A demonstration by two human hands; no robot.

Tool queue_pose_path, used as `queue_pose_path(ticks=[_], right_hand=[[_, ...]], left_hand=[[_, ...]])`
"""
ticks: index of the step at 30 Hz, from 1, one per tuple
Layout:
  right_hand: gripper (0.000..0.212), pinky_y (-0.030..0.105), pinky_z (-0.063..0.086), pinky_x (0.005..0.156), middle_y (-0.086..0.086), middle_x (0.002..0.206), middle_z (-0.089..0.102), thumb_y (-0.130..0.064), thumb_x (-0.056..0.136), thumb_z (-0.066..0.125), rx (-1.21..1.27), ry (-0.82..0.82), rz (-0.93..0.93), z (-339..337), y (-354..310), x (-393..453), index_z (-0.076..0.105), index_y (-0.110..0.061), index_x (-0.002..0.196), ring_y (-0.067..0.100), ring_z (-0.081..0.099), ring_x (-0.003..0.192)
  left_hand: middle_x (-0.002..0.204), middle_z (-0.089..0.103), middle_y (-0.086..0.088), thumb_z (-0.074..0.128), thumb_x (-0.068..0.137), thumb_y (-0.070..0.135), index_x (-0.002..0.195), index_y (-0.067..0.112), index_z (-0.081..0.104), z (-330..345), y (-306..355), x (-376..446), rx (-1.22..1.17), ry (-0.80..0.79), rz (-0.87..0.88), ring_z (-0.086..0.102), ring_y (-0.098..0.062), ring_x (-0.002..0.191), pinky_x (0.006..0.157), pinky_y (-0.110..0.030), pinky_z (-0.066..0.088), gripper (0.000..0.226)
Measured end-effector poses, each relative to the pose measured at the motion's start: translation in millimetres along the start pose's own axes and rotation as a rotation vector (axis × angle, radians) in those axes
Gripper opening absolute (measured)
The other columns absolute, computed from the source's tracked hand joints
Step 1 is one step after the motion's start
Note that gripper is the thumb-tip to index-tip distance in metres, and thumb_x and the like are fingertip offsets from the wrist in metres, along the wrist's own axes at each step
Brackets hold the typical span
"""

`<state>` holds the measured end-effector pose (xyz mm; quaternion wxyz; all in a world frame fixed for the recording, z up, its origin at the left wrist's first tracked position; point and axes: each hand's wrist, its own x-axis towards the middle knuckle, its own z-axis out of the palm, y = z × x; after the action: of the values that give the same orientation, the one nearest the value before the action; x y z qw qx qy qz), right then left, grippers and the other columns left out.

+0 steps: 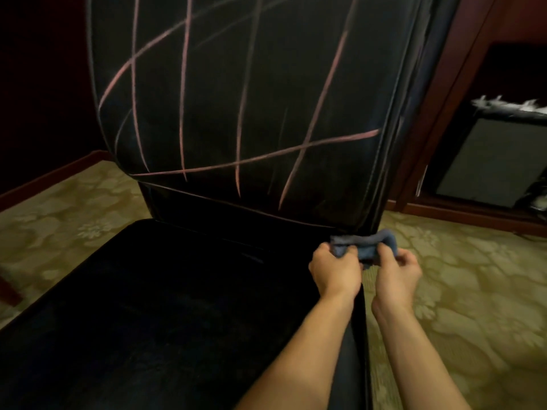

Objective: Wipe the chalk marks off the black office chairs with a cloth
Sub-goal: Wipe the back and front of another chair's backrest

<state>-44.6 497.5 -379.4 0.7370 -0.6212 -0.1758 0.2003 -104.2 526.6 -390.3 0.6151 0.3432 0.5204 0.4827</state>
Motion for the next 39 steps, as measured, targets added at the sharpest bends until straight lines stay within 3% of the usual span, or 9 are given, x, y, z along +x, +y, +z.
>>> queue_pose_path(ticks=[4, 8, 12, 18, 23, 28, 32, 37, 39], right_hand=[[0.022, 0.028, 0.043, 0.061, 0.003, 0.074, 0.052, -0.006, 0.095, 0.055, -0.043, -0.11, -0.023, 3, 10, 0, 0.047, -0.017, 0.078, 0.012, 0.049, 0.066], [0.015, 0.035, 0.049, 0.069, 0.012, 0.084, 0.059, -0.008, 0.096, 0.058, -0.072, -0.193, -0.024, -2, 28, -17, 0.051, -0.015, 0.085, 0.02, 0.058, 0.074], [0.008, 0.034, 0.051, 0.07, 0.005, 0.084, 0.063, -0.011, 0.096, 0.059, -0.105, -0.22, -0.073, -7, 29, -22, 0.055, -0.015, 0.09, 0.016, 0.061, 0.077], [0.007, 0.038, 0.048, 0.068, -0.001, 0.081, 0.061, -0.019, 0.095, 0.06, -0.204, -0.169, -0.13, -15, 30, -36, 0.053, -0.016, 0.093, 0.015, 0.059, 0.072], [0.009, 0.03, 0.04, 0.069, -0.007, 0.079, 0.058, -0.017, 0.094, 0.06, -0.197, -0.068, -0.155, -30, 23, -58, 0.053, -0.013, 0.094, 0.006, 0.055, 0.07], [0.01, 0.036, 0.047, 0.071, -0.001, 0.081, 0.061, -0.016, 0.091, 0.063, -0.12, 0.027, -0.134, -52, 24, -76, 0.054, -0.013, 0.091, 0.019, 0.059, 0.076], [0.011, 0.035, 0.046, 0.074, -0.004, 0.084, 0.06, -0.017, 0.092, 0.064, -0.127, 0.066, -0.132, -60, 25, -88, 0.054, -0.016, 0.093, 0.022, 0.06, 0.082], [0.015, 0.016, 0.041, 0.067, -0.002, 0.083, 0.061, -0.015, 0.091, 0.065, -0.102, 0.097, -0.144, -69, 22, -100, 0.052, -0.02, 0.089, 0.019, 0.059, 0.08], [0.016, 0.029, 0.047, 0.072, 0.001, 0.086, 0.063, -0.017, 0.091, 0.065, -0.105, 0.098, -0.151, -72, 24, -105, 0.051, -0.023, 0.088, 0.021, 0.061, 0.08]], left_hand=[[0.098, 0.073, -0.012, 0.072, 0.081, 0.019, 0.082, 0.022, 0.066, -6, -3, 2, -0.02, 0.063, 0.012, 0.074, -0.022, 0.077, 0.073, -0.04, 0.063, 0.007], [0.095, 0.071, -0.008, 0.065, 0.091, 0.006, 0.091, 0.016, 0.066, -26, -3, 2, -0.019, 0.079, 0.039, 0.073, -0.013, 0.071, 0.073, -0.036, 0.063, 0.01], [0.096, 0.071, -0.007, 0.066, 0.089, 0.014, 0.089, 0.022, 0.065, -33, -6, -5, 0.087, 0.094, 0.148, 0.074, -0.018, 0.079, 0.076, -0.04, 0.063, 0.008], [0.1, 0.07, -0.008, 0.064, 0.093, 0.007, 0.097, 0.013, 0.065, -37, -8, -23, 0.047, 0.056, 0.149, 0.073, -0.006, 0.068, 0.073, -0.034, 0.063, 0.007], [0.1, 0.072, -0.009, 0.064, 0.094, 0.006, 0.104, 0.008, 0.067, -43, -10, -42, 0.051, 0.002, 0.128, 0.075, -0.016, 0.077, 0.074, -0.032, 0.063, 0.011], [0.096, 0.074, -0.013, 0.064, 0.094, 0.007, 0.099, 0.005, 0.069, -44, -21, -66, 0.117, -0.02, 0.204, 0.076, -0.021, 0.078, 0.073, -0.037, 0.063, 0.007], [0.092, 0.074, -0.016, 0.061, 0.097, 0.008, 0.098, 0.0, 0.068, -47, -25, -75, 0.135, -0.035, 0.238, 0.075, -0.02, 0.071, 0.063, -0.029, 0.061, 0.011], [0.097, 0.073, -0.019, 0.058, 0.1, 0.013, 0.102, 0.0, 0.067, -50, -24, -81, 0.078, -0.096, 0.168, 0.075, -0.024, 0.083, 0.065, -0.028, 0.059, 0.017], [0.099, 0.073, -0.018, 0.057, 0.101, 0.012, 0.1, 0.002, 0.066, -53, -23, -86, 0.054, -0.134, 0.181, 0.074, -0.025, 0.087, 0.067, -0.027, 0.059, 0.013]])
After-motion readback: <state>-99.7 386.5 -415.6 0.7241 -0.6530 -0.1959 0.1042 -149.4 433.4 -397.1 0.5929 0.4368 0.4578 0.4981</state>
